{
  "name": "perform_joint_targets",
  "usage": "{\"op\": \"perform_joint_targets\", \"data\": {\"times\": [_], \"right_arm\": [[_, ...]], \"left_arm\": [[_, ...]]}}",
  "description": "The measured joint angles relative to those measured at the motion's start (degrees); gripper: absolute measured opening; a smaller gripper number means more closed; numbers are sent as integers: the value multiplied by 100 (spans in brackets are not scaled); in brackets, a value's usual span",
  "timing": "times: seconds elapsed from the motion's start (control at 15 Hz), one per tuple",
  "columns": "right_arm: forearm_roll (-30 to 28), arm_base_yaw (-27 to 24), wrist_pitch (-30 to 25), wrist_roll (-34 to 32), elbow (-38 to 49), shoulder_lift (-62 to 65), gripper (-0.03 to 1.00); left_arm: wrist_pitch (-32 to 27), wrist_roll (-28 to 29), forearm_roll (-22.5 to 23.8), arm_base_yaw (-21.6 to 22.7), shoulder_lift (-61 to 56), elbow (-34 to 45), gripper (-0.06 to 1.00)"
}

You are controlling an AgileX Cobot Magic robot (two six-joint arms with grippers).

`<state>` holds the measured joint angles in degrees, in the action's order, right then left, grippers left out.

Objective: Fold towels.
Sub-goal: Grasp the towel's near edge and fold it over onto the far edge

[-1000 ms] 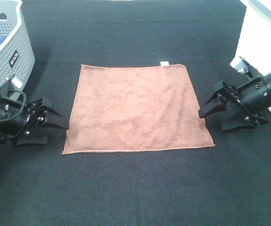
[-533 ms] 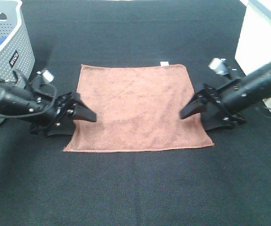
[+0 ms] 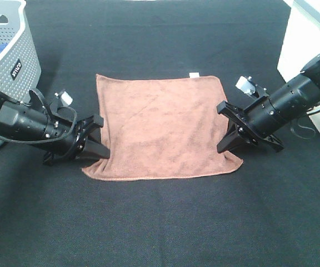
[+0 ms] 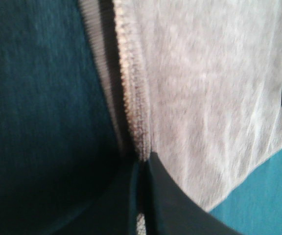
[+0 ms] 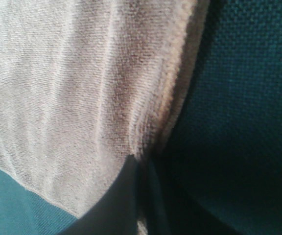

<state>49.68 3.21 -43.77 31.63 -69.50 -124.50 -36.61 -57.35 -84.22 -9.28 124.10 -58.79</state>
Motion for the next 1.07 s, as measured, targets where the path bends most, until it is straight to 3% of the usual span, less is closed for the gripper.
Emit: {"op": "perform_joint_targets", "data": {"times": [0.07, 0.13, 0.27, 0.33, 0.47, 0.6, 0.8, 1.07], "right_arm": [[-92, 11, -23, -74, -6, 29, 0], [-92, 11, -23, -74, -6, 29, 0], [-338, 23, -166, -201, -6, 172, 0], [-453, 29, -327, -309, 29, 338, 0], [-521, 34, -361, -344, 367, 596, 0], [-550, 34, -315, -350, 854, 917, 0], [-590, 46, -264, -395, 1478, 1215, 0], [-584, 52, -269, -160, 1301, 1226, 0]], "left_arm": [[-29, 241, 361, 0, -69, 0, 1], [-29, 241, 361, 0, -69, 0, 1], [-52, 785, 1112, 0, -315, 6, 1], [-126, 1318, 1765, 0, -544, 6, 1], [-332, 1925, 2590, -6, -808, 29, 1], [-596, 2315, 3100, -6, -1049, 206, 1], [-705, 2401, 3260, -6, -1467, 819, 1], [-493, 2412, 3272, -6, -1765, 814, 1]]}}
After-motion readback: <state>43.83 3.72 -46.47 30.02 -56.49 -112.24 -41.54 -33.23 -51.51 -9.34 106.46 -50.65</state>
